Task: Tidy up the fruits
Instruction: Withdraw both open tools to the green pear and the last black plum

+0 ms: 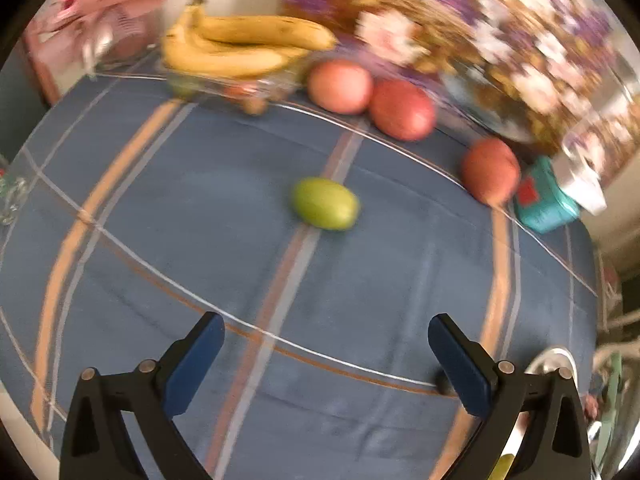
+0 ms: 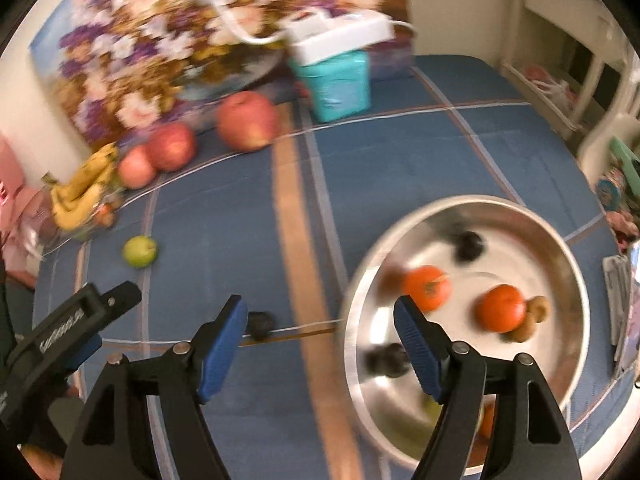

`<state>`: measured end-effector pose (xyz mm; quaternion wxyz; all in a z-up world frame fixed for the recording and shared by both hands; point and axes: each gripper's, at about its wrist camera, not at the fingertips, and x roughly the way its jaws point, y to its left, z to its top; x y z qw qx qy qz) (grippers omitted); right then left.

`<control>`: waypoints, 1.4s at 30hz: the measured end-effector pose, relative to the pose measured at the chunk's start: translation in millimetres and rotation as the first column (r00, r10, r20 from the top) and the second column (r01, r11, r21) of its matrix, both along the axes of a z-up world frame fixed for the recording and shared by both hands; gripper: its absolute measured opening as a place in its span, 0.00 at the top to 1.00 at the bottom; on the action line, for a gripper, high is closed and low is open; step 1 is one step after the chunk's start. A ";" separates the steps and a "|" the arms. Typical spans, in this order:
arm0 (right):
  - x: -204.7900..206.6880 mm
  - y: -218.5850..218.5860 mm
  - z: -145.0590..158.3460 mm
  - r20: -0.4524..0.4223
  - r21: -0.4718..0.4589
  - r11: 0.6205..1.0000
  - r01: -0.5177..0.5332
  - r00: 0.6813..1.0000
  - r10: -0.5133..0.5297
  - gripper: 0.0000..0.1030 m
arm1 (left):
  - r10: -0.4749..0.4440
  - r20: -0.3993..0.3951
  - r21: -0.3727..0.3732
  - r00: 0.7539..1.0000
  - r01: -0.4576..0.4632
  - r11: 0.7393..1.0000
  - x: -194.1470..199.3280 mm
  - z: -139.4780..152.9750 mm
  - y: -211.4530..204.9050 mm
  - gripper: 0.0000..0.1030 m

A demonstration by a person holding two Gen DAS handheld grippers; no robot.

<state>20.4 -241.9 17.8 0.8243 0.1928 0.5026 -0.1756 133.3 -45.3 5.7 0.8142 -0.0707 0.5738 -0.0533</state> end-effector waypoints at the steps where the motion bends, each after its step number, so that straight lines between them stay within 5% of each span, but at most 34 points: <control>1: 2.5 5.6 -0.3 0.000 -0.005 1.000 -0.015 1.000 0.015 0.26 | 0.022 0.004 0.008 1.000 -0.023 1.000 2.6 0.8 8.7 0.00; 4: 9.4 24.0 0.0 -0.002 -0.029 0.998 -0.053 0.999 0.053 0.26 | 0.078 0.011 0.010 0.997 -0.078 0.997 7.9 5.4 33.5 0.00; 8: 16.0 41.6 -3.8 0.012 -0.033 0.995 -0.093 0.996 0.093 0.06 | 0.129 0.025 0.024 0.991 -0.130 0.991 14.9 13.9 63.8 0.00; 19: 29.9 63.6 -11.6 0.017 -0.056 0.992 -0.117 0.993 0.118 0.06 | 0.217 0.026 -0.019 0.976 -0.216 0.976 29.0 21.9 107.9 0.00; 36: 47.0 47.1 -20.5 0.016 -0.036 0.997 -0.070 0.997 0.070 0.06 | -0.063 0.122 -0.069 0.991 0.072 0.995 59.8 20.6 64.2 0.00; 42: 52.0 42.9 -40.3 -0.066 -0.050 0.997 -0.053 0.997 0.050 0.06 | -0.147 0.072 -0.078 0.987 0.153 0.985 72.5 -3.2 35.2 0.00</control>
